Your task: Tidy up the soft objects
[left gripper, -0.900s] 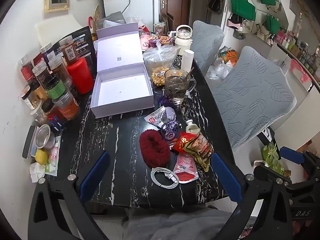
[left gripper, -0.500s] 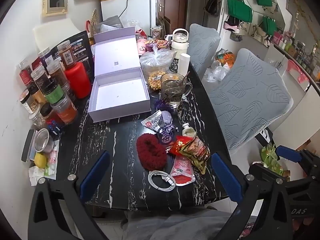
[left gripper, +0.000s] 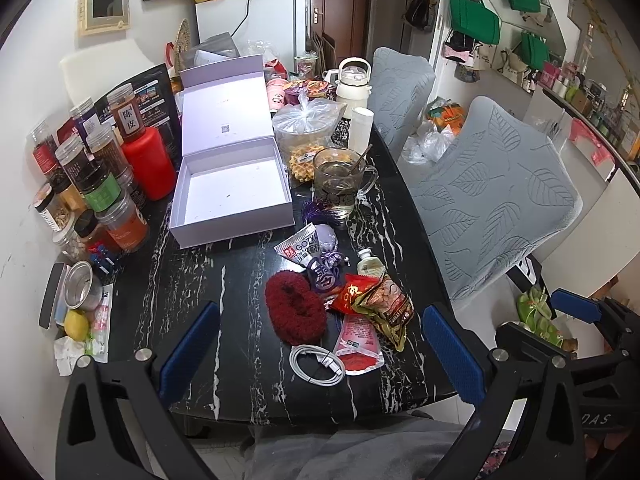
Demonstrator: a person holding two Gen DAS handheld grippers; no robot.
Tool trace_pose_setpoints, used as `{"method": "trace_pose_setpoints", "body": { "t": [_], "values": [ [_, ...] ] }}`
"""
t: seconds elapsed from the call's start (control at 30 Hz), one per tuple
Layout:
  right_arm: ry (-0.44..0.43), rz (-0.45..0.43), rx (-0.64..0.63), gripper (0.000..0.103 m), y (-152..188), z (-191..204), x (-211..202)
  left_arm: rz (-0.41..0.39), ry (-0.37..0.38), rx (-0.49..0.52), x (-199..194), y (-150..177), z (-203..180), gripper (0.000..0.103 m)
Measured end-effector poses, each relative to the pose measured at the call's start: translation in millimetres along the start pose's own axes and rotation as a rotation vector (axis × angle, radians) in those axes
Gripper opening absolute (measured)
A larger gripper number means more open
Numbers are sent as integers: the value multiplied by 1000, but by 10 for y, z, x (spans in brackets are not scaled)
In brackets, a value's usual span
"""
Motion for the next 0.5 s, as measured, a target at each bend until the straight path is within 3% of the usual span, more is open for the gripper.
{"method": "trace_pose_setpoints", "body": {
  "t": [0.5],
  "values": [
    [3,-5,5,103,2,-14,17,-2,-6,11,-6,-33,-14,103]
  ]
}}
Point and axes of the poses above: each gripper's, at about its wrist camera, not at the fingertips, and x roughly the way its jaws point, z to its left, y to its underside, the point moved 1 cm from there along x, roughly the way its jaws point, and after that the axes turned 11 degrees about z, right-handed, at the moved point
